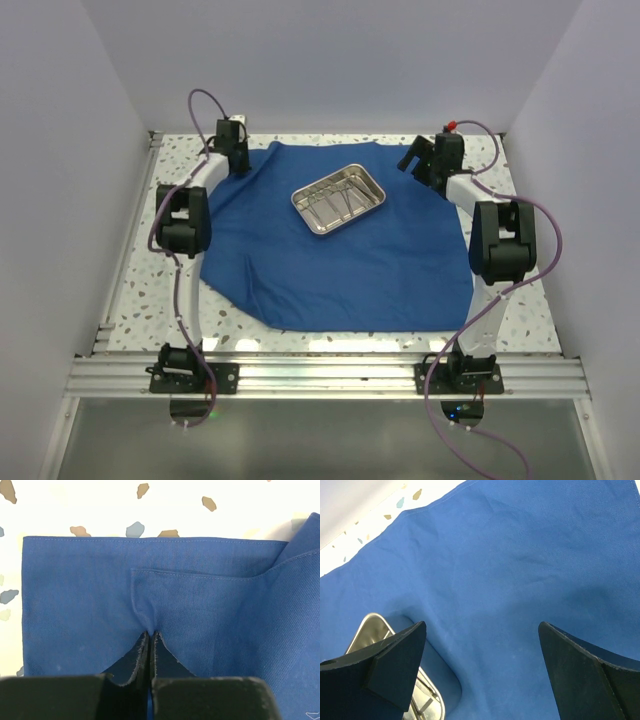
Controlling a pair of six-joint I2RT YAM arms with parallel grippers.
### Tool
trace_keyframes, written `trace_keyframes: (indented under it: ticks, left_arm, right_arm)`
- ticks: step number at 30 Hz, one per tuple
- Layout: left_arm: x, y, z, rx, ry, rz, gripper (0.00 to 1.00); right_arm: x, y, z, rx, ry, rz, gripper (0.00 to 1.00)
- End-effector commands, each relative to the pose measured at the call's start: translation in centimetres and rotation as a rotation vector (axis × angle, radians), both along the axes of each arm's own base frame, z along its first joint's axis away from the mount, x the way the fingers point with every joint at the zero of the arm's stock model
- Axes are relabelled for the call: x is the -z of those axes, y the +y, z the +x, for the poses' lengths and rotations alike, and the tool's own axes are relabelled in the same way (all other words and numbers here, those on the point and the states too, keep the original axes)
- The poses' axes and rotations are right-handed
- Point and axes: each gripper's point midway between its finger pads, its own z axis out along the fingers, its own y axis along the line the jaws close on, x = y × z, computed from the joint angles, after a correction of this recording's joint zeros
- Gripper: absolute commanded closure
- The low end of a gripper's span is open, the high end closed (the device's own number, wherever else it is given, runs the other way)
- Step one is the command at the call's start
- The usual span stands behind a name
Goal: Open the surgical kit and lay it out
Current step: Smooth out the surgical kit at the center of the board.
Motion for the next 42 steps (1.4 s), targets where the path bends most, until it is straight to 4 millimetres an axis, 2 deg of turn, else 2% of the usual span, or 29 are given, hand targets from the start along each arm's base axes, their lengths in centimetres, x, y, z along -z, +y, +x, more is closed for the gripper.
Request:
trace_keyframes:
  ticks: [1,3,5,6,7,8,14,19,20,22,23,24,25,26,27,28,29,30,32,33,34,35,36,37,38,39,40,41,42]
  left_arm:
    - [1.5,0.6,-1.7,-0.017,0.073,0.003,1.00]
    - [0.1,1.5,-1.4,-0.062,0.034,0.036,1.00]
    - [0.1,2.5,-2.1,-0.107,0.025,0.067,1.00]
    - [-2.4,3.4,-1.5,-0.154,-0.050,0.094,1.00]
    - [-1.9,4.0,-2.3,-0.179,-0.046,0.111,1.00]
    - [-4.4,4.4,-1.7,-0.207,-0.122,0.108,1.00]
    - [-7.2,6.6,-2.1,-0.318,-0.217,0.148,1.00]
    - [-7.9,7.2,-1.1,-0.342,-0.245,0.168,1.00]
    - [-6.5,7.7,-1.1,-0.356,-0.211,0.185,1.00]
    - [-7.8,8.1,0.7,-0.362,-0.242,0.177,1.00]
    - [-6.0,8.4,0.9,-0.366,-0.204,0.187,1.00]
    - [-7.7,8.7,2.3,-0.375,-0.244,0.180,1.00]
    - [-6.0,9.1,2.5,-0.371,-0.210,0.192,1.00]
    - [-6.0,9.4,3.0,-0.382,-0.214,0.194,1.00]
    - [-7.2,10.1,4.0,-0.397,-0.243,0.186,0.86]
    - [-5.7,10.3,4.0,-0.401,-0.211,0.181,0.80]
    - [-5.6,11.1,3.9,-0.434,-0.207,0.192,0.73]
    - [-6.0,11.9,3.9,-0.466,-0.209,0.189,0.36]
    - [-6.3,12.1,3.1,-0.505,-0.193,0.165,0.01]
    - [-5.2,12.5,1.9,-0.531,-0.161,0.160,0.00]
    - [-7.8,13.9,1.4,-0.562,-0.202,0.149,0.00]
    - [-8.5,13.8,0.8,-0.564,-0.211,0.140,0.00]
    - [-7.0,13.5,-1.0,-0.560,-0.167,0.146,0.00]
    - [-10.5,13.3,-1.5,-0.569,-0.235,0.115,0.00]
    - [-10.9,13.2,-2.5,-0.570,-0.232,0.112,0.00]
    - [-9.4,13.0,-4.4,-0.569,-0.182,0.121,0.00]
    - [-9.3,12.8,-6.7,-0.579,-0.143,0.108,0.00]
    - [-10.6,12.4,-7.0,-0.573,-0.156,0.087,0.00]
    - [-8.5,12.1,-8.9,-0.561,-0.090,0.085,0.00]
  right_arm:
    - [-0.4,-0.4,0.0,-0.001,-0.009,-0.008,0.01]
    - [-0.4,-0.4,0.0,-0.001,-0.007,-0.008,0.01]
    - [-0.4,-0.4,0.0,-0.001,-0.009,-0.008,0.01]
    - [-0.3,-0.5,0.0,0.000,-0.007,-0.007,0.01]
    - [-0.3,-0.5,0.0,0.001,-0.007,-0.008,0.01]
    - [-0.3,-0.5,0.0,0.000,-0.006,-0.007,0.01]
    - [-0.1,-0.5,0.1,0.001,-0.004,-0.005,0.01]
    - [-0.1,-0.5,0.3,-0.002,-0.004,-0.004,0.01]
    - [0.2,-0.5,0.3,-0.001,0.001,-0.003,0.01]
    - [0.3,-0.4,0.4,-0.005,0.001,0.000,0.01]
    - [0.4,-0.4,0.5,-0.006,0.002,0.001,0.01]
    - [0.8,-0.4,0.1,-0.003,0.025,-0.002,0.01]
    - [0.7,-0.5,0.1,-0.002,0.025,-0.004,0.01]
    - [0.8,-0.5,0.1,-0.001,0.027,-0.004,0.01]
    - [0.7,-0.6,0.1,0.000,0.024,-0.005,0.01]
    - [0.7,-0.5,0.1,-0.004,0.022,-0.004,0.01]
    - [0.8,-0.5,0.2,-0.003,0.025,-0.003,0.01]
    - [0.9,-0.6,0.1,-0.002,0.030,-0.004,0.01]
    - [0.8,-0.6,0.1,-0.003,0.030,-0.003,0.01]
    - [0.4,-0.6,0.1,-0.003,0.021,-0.003,0.01]
    - [0.5,-0.6,0.0,-0.005,0.021,-0.002,0.01]
    - [0.4,-0.5,-0.1,-0.010,0.018,0.001,0.01]
    - [0.0,-0.4,0.0,-0.010,0.009,0.006,0.01]
    - [0.0,-0.3,-0.2,-0.013,0.010,0.008,0.01]
    - [-0.2,-0.2,-0.2,-0.017,0.009,0.013,0.01]
    - [-0.3,-0.2,-0.2,-0.019,0.006,0.016,0.01]
    - [-0.7,0.0,-0.3,-0.026,-0.003,0.023,0.01]
    - [-0.7,0.0,-0.4,-0.027,-0.003,0.023,0.01]
    - [-0.7,0.1,-0.4,-0.028,-0.004,0.026,0.01]
